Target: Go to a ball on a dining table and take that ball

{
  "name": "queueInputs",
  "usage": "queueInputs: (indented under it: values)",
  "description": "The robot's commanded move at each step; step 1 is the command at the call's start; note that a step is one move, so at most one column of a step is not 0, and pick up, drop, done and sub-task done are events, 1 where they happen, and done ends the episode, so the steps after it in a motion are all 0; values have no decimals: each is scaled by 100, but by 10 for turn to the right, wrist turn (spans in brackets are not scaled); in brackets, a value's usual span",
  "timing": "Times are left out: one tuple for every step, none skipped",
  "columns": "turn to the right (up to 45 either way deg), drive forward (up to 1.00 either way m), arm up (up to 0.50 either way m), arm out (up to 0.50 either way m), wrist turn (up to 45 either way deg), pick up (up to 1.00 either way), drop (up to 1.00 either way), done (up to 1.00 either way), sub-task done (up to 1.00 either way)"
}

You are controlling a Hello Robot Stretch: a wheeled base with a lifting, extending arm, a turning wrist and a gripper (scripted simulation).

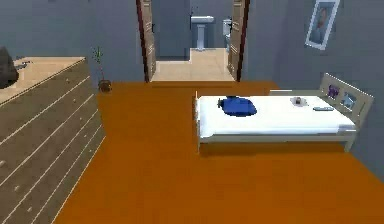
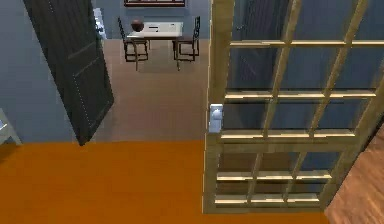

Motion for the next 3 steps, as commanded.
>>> queueInputs:
  values:
    - [450, 0, 0, 0, 0, 0, 0, 0, 0]
    - [150, 0, 0, 0, 0, 0, 0, 0, 0]
    - [0, 25, 0, 0, 0, 0, 0, 0, 0]
